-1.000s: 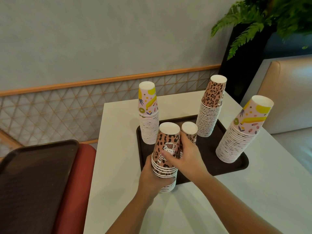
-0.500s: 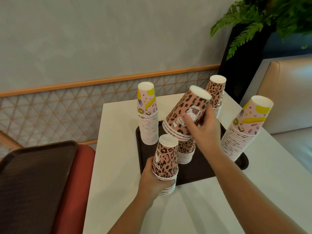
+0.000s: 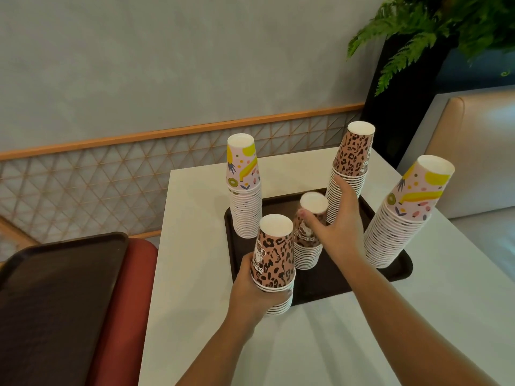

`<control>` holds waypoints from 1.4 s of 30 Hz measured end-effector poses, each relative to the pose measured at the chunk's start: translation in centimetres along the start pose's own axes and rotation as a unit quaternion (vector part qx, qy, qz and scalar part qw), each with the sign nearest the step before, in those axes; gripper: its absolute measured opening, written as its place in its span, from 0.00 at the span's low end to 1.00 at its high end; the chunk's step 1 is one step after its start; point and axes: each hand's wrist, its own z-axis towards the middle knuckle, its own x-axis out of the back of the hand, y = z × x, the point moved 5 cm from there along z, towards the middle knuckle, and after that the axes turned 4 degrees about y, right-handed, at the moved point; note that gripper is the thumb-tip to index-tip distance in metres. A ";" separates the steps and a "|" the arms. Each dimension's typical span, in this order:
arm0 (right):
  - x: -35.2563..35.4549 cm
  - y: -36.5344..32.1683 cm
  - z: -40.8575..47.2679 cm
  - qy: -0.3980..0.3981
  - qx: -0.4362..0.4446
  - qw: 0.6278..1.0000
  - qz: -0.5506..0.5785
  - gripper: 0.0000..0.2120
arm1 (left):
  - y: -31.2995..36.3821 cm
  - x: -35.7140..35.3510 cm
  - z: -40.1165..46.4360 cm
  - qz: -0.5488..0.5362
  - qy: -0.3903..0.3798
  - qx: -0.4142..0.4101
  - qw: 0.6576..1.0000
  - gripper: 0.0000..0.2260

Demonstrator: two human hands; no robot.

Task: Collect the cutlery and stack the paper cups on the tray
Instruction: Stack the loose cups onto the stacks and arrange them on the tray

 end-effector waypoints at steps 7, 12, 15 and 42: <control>-1.9 -2.8 -4.8 -0.158 0.053 0.985 0.051 0.39 | 0.3 -0.2 -0.1 -0.019 -0.005 -0.001 1.000 0.38; -2.8 -2.0 -5.8 -0.185 0.016 0.982 0.031 0.35 | 1.0 -0.3 0.0 -0.011 -0.011 -0.023 1.000 0.39; -2.8 -2.1 -5.6 -0.177 0.016 0.984 0.030 0.34 | 1.2 -0.2 0.0 -0.001 -0.015 -0.031 0.999 0.39; 1.7 -2.2 2.7 0.050 0.067 0.995 0.045 0.31 | 0.3 -0.2 0.1 0.035 0.006 -0.014 0.999 0.39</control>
